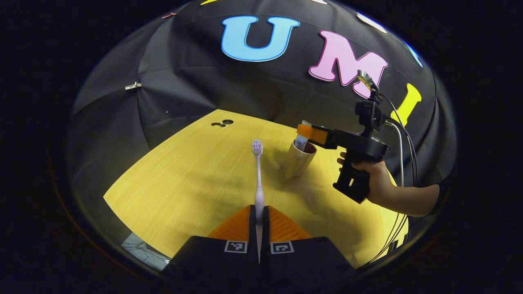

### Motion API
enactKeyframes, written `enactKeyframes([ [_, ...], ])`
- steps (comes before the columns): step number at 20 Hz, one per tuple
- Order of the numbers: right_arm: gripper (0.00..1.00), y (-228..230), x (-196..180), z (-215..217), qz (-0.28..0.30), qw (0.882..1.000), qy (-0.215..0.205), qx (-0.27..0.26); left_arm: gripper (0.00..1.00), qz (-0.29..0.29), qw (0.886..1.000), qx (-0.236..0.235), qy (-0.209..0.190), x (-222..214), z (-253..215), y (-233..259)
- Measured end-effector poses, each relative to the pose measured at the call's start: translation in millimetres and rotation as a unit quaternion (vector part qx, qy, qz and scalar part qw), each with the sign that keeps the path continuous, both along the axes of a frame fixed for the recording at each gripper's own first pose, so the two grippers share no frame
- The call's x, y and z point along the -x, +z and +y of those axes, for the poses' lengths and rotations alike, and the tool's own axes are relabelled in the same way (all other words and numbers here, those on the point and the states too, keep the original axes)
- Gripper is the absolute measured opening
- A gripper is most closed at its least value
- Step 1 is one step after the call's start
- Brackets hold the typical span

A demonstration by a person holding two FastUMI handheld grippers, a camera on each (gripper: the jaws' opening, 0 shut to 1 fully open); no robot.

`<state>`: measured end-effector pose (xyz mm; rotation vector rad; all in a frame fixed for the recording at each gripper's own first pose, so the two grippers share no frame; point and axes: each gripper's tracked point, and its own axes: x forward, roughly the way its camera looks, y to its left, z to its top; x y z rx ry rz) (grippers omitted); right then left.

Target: Put the toothbrush and toothpaste on the desktop into the cup, then pick up the cup and place it on the coaster on the desktop.

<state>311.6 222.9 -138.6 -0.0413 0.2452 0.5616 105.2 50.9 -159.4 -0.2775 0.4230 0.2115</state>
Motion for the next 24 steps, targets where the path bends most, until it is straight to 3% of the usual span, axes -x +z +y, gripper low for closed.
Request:
enactKeyframes([
  [7,0.98,40,13,-54,-0.027,0.999,-0.030,-0.017,0.06,-0.063,0.998,-0.004,-0.024,-43,-15,40],
  [19,0.98,85,-8,-223,-0.064,0.982,-0.175,-0.023,0.06,-0.180,0.982,-0.034,-0.053,-125,-37,111],
  [24,0.98,85,-2,-275,-0.071,0.973,-0.221,-0.008,0.07,-0.209,0.976,-0.051,-0.036,-168,-40,108],
])
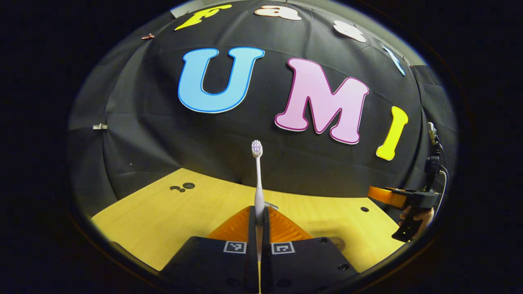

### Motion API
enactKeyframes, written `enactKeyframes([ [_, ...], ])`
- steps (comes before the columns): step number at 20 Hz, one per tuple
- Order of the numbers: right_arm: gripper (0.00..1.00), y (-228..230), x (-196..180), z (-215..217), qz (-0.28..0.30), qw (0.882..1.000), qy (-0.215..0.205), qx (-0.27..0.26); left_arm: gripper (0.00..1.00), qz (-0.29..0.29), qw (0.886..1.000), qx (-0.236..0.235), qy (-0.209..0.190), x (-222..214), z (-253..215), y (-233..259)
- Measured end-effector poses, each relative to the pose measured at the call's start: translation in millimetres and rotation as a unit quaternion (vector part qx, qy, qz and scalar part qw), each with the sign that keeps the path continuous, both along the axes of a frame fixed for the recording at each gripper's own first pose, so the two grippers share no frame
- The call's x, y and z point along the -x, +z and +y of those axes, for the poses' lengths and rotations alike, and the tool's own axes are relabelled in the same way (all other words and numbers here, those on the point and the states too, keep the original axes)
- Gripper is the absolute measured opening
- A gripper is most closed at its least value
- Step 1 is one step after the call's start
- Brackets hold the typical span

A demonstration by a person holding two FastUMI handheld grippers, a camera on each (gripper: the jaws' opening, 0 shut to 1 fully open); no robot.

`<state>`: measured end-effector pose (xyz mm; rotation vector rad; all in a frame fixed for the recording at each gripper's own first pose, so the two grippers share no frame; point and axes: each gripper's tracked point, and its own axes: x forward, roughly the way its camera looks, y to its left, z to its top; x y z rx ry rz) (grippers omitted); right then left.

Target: Put the toothbrush and toothpaste on the desktop into the cup, then pick up the cup and place it on the coaster on the desktop.

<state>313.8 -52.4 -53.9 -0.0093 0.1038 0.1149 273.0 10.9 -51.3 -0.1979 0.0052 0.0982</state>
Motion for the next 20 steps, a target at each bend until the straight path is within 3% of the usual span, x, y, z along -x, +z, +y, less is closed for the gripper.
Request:
enactKeyframes([
  [3,0.98,-5,5,-16,0.008,1.000,-0.018,0.002,0.08,-0.031,0.999,-0.006,-0.017,-24,-8,1],
  [7,0.98,-9,10,-35,0.010,0.999,-0.050,0.007,0.08,-0.065,0.996,0.035,-0.040,-57,-9,-4],
  [8,0.98,-10,11,-40,0.010,0.998,-0.058,0.007,0.12,-0.075,0.995,0.046,-0.038,-64,-4,-6],
  [9,0.98,-12,15,-42,0.011,0.998,-0.063,0.004,0.07,-0.085,0.994,0.053,-0.033,-70,2,-7],
  [16,0.98,-48,25,-53,0.045,0.996,-0.081,-0.019,0.07,-0.120,0.991,0.060,-0.015,-91,16,-24],
  [20,0.98,-59,30,-60,0.057,0.994,-0.090,-0.024,0.09,-0.116,0.992,0.046,-0.025,-96,6,-40],
])
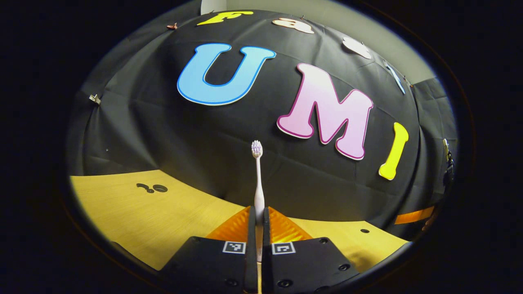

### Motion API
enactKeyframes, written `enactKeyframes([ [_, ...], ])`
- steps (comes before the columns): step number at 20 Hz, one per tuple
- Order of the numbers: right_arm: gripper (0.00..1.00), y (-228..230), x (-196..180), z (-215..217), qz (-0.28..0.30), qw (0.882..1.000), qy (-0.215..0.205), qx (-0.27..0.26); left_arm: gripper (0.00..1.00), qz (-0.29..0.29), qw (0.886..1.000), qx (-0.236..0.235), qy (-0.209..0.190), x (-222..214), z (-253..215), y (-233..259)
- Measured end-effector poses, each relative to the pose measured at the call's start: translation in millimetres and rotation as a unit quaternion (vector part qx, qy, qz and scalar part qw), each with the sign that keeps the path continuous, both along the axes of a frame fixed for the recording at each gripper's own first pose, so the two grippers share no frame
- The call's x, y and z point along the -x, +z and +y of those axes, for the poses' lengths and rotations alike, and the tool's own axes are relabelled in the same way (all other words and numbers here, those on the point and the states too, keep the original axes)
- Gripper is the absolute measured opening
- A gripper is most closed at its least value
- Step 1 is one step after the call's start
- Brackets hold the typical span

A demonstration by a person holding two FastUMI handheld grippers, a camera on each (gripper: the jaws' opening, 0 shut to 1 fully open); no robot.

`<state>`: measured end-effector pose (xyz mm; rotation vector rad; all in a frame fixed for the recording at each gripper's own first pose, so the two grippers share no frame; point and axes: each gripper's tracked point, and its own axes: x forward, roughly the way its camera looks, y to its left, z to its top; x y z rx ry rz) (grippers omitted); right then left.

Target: Put the toothbrush and toothpaste on the desktop into the cup, then pick up the cup and place it on the coaster on the desktop.

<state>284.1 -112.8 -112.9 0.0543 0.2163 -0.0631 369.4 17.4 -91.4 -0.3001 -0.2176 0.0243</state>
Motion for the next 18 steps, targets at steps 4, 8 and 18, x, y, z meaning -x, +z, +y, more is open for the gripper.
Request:
enactKeyframes([
  [4,0.98,-4,0,-1,0.004,1.000,0.000,0.010,0.24,0.015,0.999,-0.030,-0.002,2,-3,-14],
  [8,0.98,-6,2,1,0.006,1.000,0.003,0.008,0.78,0.058,0.996,-0.061,-0.017,8,-4,-28],
  [18,0.98,-14,19,-7,0.029,0.999,0.007,0.013,0.97,0.174,0.980,-0.101,0.005,33,21,-35],
])
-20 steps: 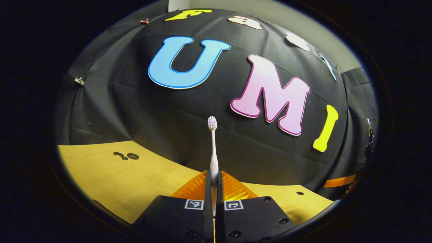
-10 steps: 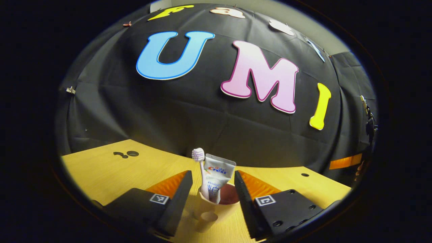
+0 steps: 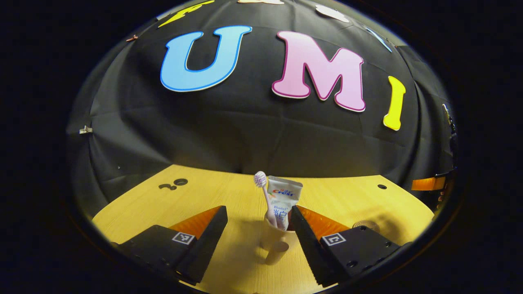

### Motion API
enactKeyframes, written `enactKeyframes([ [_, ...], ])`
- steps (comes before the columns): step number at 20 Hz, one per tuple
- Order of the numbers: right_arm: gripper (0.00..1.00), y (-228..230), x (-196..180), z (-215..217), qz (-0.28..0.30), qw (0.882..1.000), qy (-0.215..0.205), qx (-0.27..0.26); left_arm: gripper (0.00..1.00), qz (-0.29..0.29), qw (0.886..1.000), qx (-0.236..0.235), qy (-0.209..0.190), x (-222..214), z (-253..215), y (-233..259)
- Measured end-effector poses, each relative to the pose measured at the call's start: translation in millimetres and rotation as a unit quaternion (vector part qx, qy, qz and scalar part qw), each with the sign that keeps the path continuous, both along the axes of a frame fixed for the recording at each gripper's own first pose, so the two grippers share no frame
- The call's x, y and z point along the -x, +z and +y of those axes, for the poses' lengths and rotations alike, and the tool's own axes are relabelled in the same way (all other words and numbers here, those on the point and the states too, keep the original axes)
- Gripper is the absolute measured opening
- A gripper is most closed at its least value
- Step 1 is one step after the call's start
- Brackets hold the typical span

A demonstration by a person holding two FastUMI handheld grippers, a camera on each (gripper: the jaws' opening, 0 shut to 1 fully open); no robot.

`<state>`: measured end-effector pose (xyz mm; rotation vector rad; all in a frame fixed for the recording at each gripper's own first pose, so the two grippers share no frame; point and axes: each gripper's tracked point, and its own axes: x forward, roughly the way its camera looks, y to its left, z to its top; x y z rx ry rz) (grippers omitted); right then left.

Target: Put the toothbrush and toothpaste on the desktop into the cup, then pick up the cup and place it on the coaster on the desktop.

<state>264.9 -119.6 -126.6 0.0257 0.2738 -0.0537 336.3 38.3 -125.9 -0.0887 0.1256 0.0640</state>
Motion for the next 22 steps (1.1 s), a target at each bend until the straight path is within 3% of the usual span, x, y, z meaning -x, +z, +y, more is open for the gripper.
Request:
enactKeyframes([
  [7,0.98,1,14,-14,0.012,1.000,-0.011,-0.019,0.97,0.117,0.991,0.062,-0.034,10,-12,-15],
  [12,0.98,-2,26,-16,0.024,0.999,-0.003,-0.023,0.97,0.190,0.978,0.058,-0.056,13,-21,-37],
  [19,0.98,-17,53,-27,0.041,0.998,-0.015,-0.043,0.98,0.314,0.945,0.044,-0.080,-1,-24,-65],
  [22,0.98,-26,63,-43,0.053,0.996,-0.038,-0.056,0.96,0.380,0.920,0.020,-0.095,-5,-26,-78],
])
